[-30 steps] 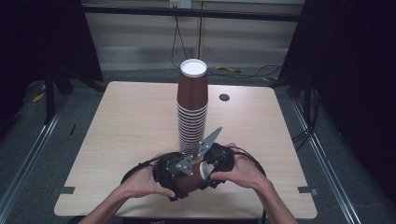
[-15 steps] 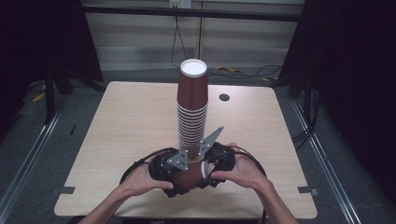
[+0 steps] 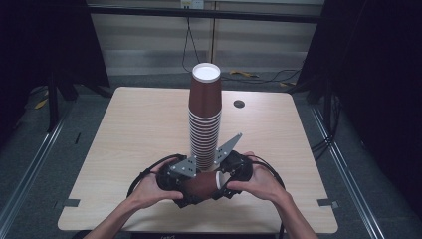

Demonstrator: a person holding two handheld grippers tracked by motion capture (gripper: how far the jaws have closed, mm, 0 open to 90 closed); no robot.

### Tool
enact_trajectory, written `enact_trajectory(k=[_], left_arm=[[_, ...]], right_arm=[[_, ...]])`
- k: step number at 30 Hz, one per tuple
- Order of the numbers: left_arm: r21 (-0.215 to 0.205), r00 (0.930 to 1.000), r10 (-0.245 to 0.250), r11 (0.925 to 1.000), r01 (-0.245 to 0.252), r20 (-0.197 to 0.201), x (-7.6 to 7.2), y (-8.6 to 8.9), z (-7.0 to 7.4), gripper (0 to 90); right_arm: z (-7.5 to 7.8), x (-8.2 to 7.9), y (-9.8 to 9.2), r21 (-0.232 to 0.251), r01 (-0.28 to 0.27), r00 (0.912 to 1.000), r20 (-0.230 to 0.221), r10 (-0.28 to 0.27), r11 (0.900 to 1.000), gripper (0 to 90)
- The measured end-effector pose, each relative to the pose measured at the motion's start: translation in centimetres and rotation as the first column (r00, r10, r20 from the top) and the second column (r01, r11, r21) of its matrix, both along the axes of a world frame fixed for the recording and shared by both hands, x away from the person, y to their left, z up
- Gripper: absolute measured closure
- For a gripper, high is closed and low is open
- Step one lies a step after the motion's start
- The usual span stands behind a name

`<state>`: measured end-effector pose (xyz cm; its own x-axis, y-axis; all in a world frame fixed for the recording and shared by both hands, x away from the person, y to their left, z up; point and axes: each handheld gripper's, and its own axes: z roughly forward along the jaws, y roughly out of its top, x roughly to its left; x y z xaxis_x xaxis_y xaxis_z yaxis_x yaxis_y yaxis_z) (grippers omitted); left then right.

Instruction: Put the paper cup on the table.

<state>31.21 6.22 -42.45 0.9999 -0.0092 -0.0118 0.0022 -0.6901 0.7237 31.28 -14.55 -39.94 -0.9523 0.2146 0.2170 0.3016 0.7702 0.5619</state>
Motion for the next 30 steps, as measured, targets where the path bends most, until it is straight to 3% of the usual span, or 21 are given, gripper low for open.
enact_trajectory(k=[5, 9, 13, 18, 27, 30], left_arm=[[-0.031, 0.9999, 0.011, 0.9995, -0.011, -0.009, -0.1, 0.2, 0.1, 14.2], [-0.104, 0.9996, 0.004, 0.9946, -0.007, -0.03, 0.1, 0.7, 0.3, 15.3], [-0.168, 0.999, 0.022, 0.9853, -0.028, -0.038, 0.2, 1.4, 0.8, 15.8], [-0.207, 0.9979, 0.057, 0.9764, -0.062, -0.03, 0.1, 2.3, 1.4, 15.8], [-0.263, 0.9916, 0.123, 0.956, -0.129, -0.04, 0.2, 3.7, 1.4, 15.8], [-0.286, 0.9872, 0.151, 0.9448, -0.159, -0.052, 0.3, 4.2, 1.3, 15.9]], right_arm=[[0.0, 0.0, -0.1, 0.004, 0.008, 1.0, -0.001, -0.008, 1.0, 24.2], [0.0, 0.0, -0.1, 0.017, 0.009, 1.0, 0.002, -0.009, 1.0, 24.2], [-0.1, 0.0, -0.2, -0.002, 0.016, 0.9999, 0.002, -0.016, 1.0, 24.2], [0.0, 0.0, -0.8, 0.015, 0.043, 0.999, 0.008, -0.043, 0.999, 24.2], [0.1, 0.1, -2.8, 0.07, 0.095, 0.9952, 0.016, -0.097, 0.993, 24.1], [0.0, 0.2, -3.6, 0.109, 0.119, 0.9928, -0.006, -0.119, 0.987, 24.1]])
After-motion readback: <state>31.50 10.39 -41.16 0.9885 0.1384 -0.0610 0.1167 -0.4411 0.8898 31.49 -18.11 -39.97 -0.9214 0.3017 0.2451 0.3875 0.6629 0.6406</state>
